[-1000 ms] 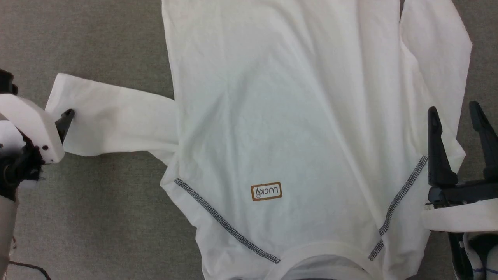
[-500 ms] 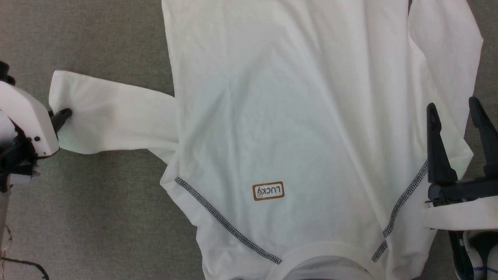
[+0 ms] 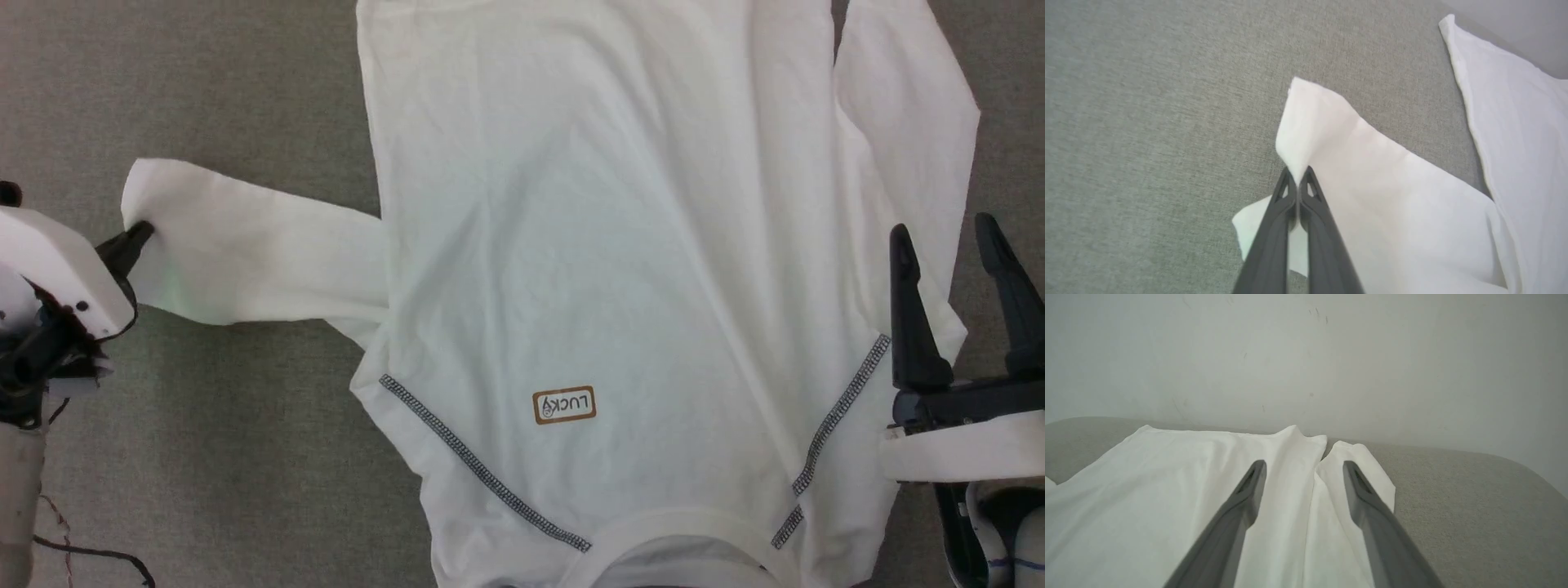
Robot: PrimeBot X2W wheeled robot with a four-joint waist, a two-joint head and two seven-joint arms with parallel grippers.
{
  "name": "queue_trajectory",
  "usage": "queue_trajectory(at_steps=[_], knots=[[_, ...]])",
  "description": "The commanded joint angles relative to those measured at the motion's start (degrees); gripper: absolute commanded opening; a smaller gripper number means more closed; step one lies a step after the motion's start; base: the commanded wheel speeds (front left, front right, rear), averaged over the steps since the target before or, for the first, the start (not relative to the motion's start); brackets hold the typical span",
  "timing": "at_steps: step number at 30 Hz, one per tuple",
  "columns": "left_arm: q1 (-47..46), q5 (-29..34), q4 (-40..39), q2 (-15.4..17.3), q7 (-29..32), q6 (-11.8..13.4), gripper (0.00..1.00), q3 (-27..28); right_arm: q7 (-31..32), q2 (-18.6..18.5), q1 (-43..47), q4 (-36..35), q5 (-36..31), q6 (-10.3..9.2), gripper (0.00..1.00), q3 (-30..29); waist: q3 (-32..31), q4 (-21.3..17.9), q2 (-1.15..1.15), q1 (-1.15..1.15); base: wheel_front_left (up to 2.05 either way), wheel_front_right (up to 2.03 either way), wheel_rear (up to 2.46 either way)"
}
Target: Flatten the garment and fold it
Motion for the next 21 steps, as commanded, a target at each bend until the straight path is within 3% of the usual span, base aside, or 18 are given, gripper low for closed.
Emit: queue_trajectory(at_steps=[1, 10, 21], knots=[[0.68, -0.59, -0.42, 0.15, -0.53, 0.10, 0.00, 0.93, -0.62, 0.13, 0.22, 0.50, 0.55, -0.05, 1.00, -0.12, -2.62, 0.24, -0.01, -0.01, 0.00, 0.00, 0.00], [5.10, -3.64, -5.72, 4.26, 1.07, 2.61, 0.00, 6.33, -2.37, 0.13, 2.30, 3.83, 2.91, -0.05, 1.00, -0.40, -9.41, 0.70, -0.01, -0.01, 0.00, 0.00, 0.00], [19.35, -9.00, -16.14, 8.55, 5.03, 7.36, 0.00, 16.13, -4.22, 0.13, 5.25, 6.36, 5.15, -0.05, 1.00, -1.57, -14.11, 2.21, -0.01, -0.01, 0.00, 0.00, 0.00]])
